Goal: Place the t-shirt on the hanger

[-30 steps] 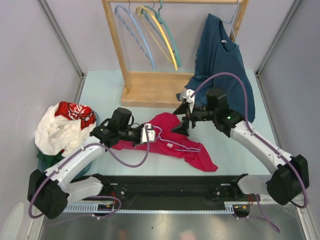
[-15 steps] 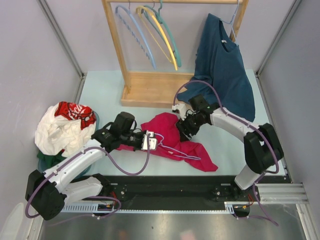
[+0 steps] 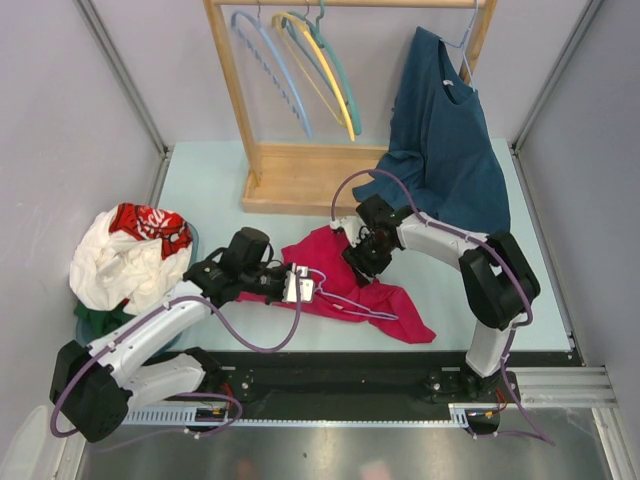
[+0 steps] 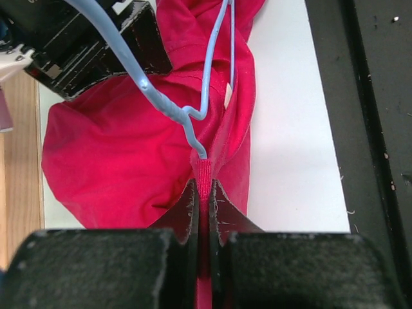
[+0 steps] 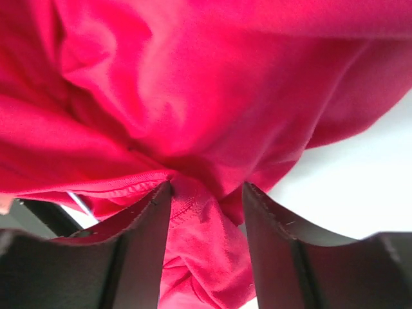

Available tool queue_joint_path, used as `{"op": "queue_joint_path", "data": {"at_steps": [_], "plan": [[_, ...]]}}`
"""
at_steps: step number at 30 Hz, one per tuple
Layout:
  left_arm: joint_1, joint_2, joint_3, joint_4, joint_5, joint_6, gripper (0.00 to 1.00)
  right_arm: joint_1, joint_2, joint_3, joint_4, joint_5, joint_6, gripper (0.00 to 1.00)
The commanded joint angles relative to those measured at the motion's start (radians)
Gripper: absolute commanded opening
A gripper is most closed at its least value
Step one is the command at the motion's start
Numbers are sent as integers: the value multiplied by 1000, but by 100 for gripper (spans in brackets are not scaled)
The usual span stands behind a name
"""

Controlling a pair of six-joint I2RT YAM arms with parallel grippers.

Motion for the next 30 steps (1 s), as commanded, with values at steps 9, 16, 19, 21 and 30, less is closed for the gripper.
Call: {"op": "queue_joint_path", "data": {"at_steps": [9,16,19,21,30], "plan": [[-5,-29,-20,48,-12,-30,0,7,-18,31,-47,31,24,20],[-5,-29,-15,56,-19,-41,0,13,-42,53,-60,19,50,0],[44,-17,4,76,-6,-127,0,-16,-90,25,-69,28,38,0],[107,0,31,89,46,-210,0,-65,-127,-10,-69,17,29,0],[218,17,11,175,54,-291,0,-200,-381,-150,-49,-63,-25,0]]}}
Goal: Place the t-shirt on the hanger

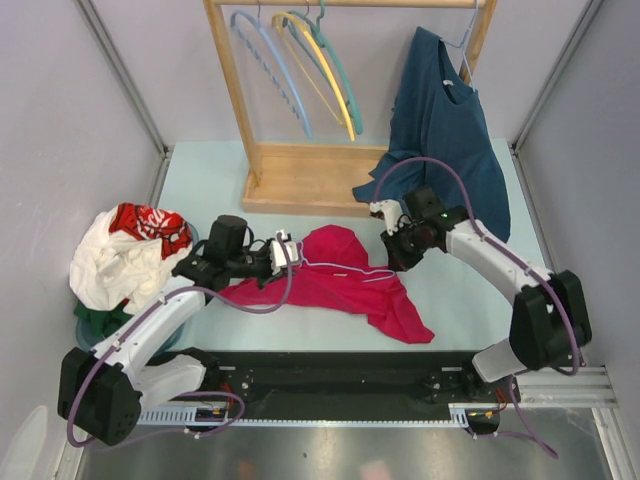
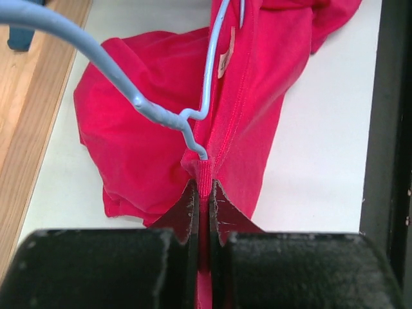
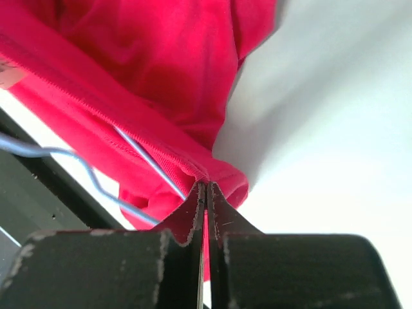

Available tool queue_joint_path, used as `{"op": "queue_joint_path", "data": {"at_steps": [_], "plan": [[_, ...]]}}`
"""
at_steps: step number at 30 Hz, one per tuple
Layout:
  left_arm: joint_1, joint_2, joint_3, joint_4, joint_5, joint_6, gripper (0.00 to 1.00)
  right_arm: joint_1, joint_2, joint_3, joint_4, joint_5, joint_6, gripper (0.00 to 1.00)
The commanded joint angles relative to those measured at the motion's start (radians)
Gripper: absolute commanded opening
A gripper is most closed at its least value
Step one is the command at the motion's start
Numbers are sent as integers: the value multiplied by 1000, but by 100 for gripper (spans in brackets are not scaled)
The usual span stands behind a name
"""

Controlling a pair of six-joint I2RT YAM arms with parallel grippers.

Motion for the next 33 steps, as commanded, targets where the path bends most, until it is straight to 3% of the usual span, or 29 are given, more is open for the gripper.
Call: {"op": "queue_joint_path", "data": {"at_steps": [1,12,18,24,29,33], "plan": [[11,21,24,72,18,-58,0,-47,-129,-39,9,-46,-30,0],[57,61,18,87,5,-59,0,-78,-210,-88,-14,-31,-69,0],[137,58,16,61,113,-59,0,-105,-221,-133,0,-28,-92,0],[137,74,8,46,39,30,0,-114,-242,-119,2,-71,-96,0],[73,93,30,42,33,48,0,-113,-256,-53,-3,-144,-92,0],[-3,140,80,101,-10,-30,1,-108,-244,-13,-24,-192,-116,0]]}}
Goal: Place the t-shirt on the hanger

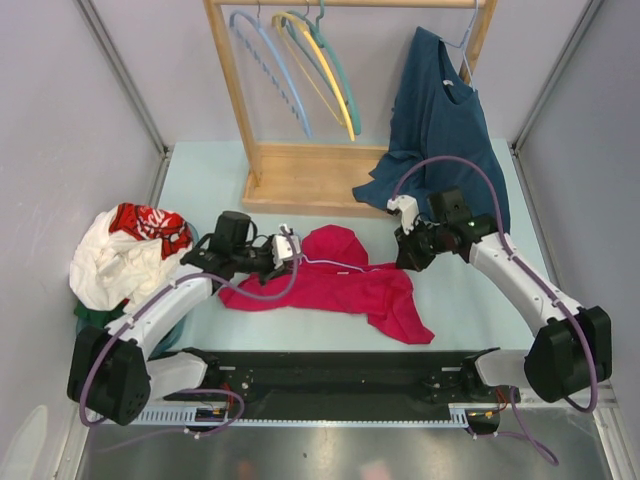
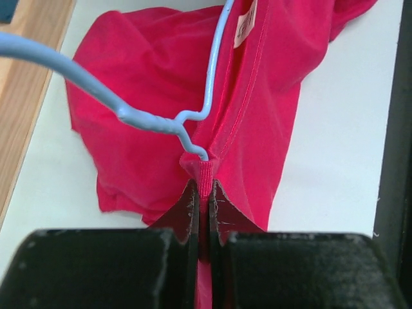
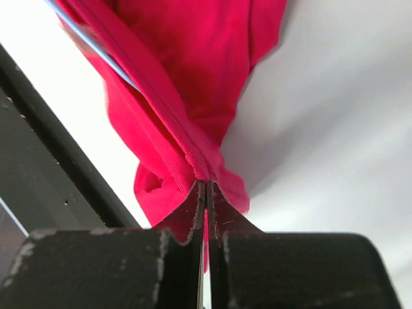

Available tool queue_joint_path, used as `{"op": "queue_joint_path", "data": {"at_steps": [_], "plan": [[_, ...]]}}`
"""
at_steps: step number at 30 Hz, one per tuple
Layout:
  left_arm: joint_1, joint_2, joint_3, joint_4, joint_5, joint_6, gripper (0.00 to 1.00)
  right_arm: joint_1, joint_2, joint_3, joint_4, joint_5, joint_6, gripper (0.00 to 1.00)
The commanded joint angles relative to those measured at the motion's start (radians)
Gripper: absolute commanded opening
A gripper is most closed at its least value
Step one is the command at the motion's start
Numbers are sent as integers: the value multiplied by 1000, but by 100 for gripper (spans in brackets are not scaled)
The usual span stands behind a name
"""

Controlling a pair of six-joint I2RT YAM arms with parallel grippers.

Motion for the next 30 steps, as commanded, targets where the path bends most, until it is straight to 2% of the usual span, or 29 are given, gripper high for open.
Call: {"op": "queue_joint_path", "data": {"at_steps": [1,8,10,13,14,19,23,27,30], "plan": [[-60,67,107,78,-41,-52,0,4,-17,75,-27,-72,-39,0],[-149,162,175,166,-15,-155,0,84,19,87,-26,-86,-83,0],[-163,176,177,173,-11,-155,0,92,45,105,-21,-85,-94,4],[-180,185,163,178,-5,-135,0,98,76,148,-27,-99,-122,29],[-180,184,160,178,0,-129,0,101,82,160,-35,-99,-131,40],[-180,176,151,143,14,-91,0,107,90,226,-46,-86,-211,54],[-181,170,154,129,43,-81,0,132,91,259,-28,-93,-269,70],[-180,170,158,123,55,-83,0,210,90,236,52,-71,-271,73],[-180,170,160,123,57,-86,0,280,122,228,126,-56,-231,69]]}}
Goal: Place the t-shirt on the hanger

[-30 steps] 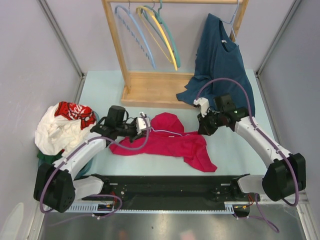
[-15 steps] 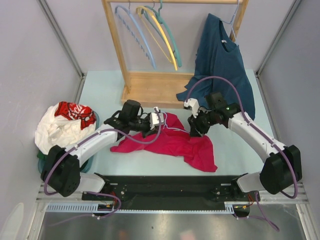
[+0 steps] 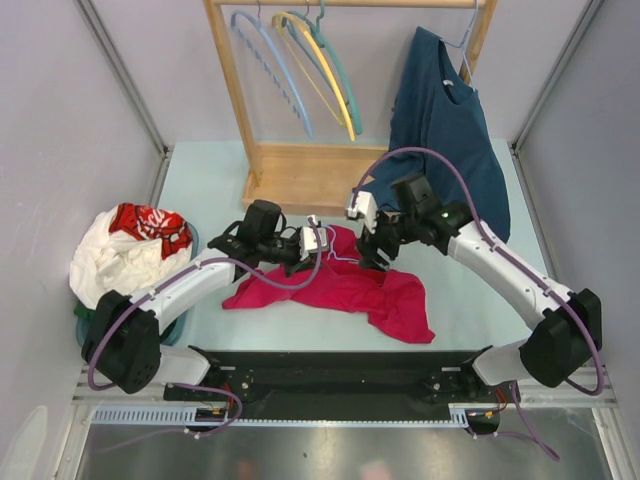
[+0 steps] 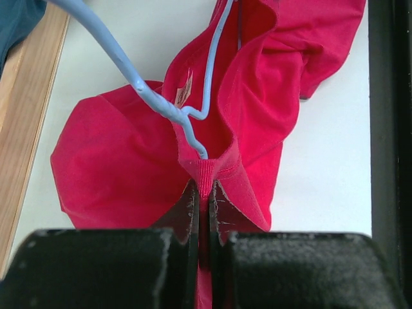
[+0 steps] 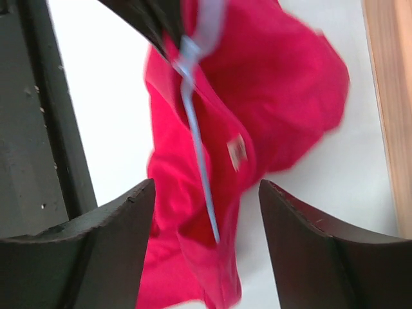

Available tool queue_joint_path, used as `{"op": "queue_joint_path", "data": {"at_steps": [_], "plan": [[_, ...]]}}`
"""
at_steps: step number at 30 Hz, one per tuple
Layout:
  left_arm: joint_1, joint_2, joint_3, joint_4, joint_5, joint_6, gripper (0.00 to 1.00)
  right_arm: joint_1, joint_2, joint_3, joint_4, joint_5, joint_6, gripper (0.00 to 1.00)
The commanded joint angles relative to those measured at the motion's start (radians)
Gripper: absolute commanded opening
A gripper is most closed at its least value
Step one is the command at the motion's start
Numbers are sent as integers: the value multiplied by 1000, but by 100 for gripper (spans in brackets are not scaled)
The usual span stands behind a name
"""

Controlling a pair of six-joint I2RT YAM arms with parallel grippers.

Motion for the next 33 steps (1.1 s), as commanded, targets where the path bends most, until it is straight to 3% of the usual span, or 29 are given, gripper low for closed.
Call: {"op": "queue_joint_path", "data": {"at_steps": [1,8,11,14,15,16,19,24,33], "plan": [[-3,-18,25,7,63,16,0,90,39,14,127,9,17,67],[-3,-52,12,-21,72,31,0,112,133,52,175,2,46,62],[-3,-58,5,-17,74,20,0,115,159,54,184,-23,48,52],[-2,-63,-4,-6,83,0,0,115,171,56,175,-43,49,31],[0,-63,-6,-9,84,-3,0,115,171,57,167,-48,48,6],[0,-63,-9,-15,86,-1,0,117,168,59,145,-48,43,0],[31,-64,-15,-52,96,25,2,103,147,45,117,-55,37,0],[133,-74,-12,-147,110,127,19,36,87,28,85,-81,34,0],[264,-110,-6,-342,112,299,19,0,61,60,36,-126,-6,0]]}}
